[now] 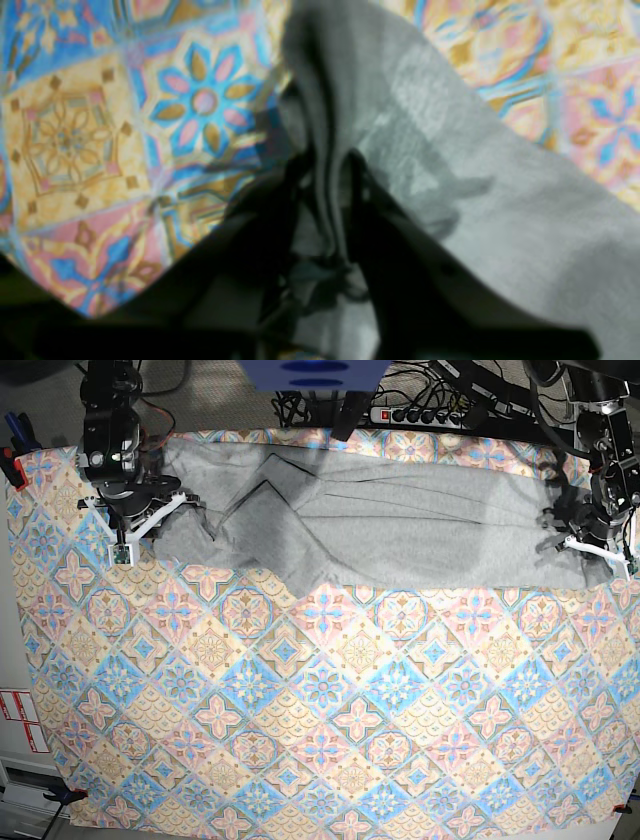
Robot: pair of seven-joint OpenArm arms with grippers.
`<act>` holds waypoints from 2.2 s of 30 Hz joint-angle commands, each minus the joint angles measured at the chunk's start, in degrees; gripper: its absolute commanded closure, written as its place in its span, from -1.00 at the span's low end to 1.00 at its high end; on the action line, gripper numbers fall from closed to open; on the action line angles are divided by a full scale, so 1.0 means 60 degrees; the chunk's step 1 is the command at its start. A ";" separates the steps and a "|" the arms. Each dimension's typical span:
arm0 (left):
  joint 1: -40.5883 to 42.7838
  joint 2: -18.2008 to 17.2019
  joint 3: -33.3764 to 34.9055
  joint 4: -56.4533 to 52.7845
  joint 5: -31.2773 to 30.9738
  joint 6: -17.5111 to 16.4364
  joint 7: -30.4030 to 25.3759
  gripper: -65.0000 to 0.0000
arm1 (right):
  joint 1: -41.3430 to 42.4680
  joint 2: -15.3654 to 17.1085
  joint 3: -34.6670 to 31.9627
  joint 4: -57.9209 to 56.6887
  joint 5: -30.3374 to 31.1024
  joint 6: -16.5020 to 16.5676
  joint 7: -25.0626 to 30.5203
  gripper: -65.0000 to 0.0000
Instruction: Fold the T-shirt properly
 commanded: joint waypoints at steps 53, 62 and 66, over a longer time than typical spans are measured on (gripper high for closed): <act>0.1391 0.1401 0.2556 0.4844 -0.0069 -0.0063 0.1327 0.11 | 0.0751 0.0127 0.1338 0.0034 0.1998 -0.0006 -0.1519 0.68; 0.1405 0.1607 0.2586 0.4317 -0.0069 -0.0063 0.1297 0.10 | 0.0766 0.0127 0.1279 -0.0449 0.2409 -0.0006 -0.2486 0.26; 0.1391 0.1621 0.2586 0.4273 -0.0069 -0.0077 0.1297 0.09 | 0.0766 0.0127 0.1338 -0.0918 0.2409 -0.0006 -0.2823 -0.22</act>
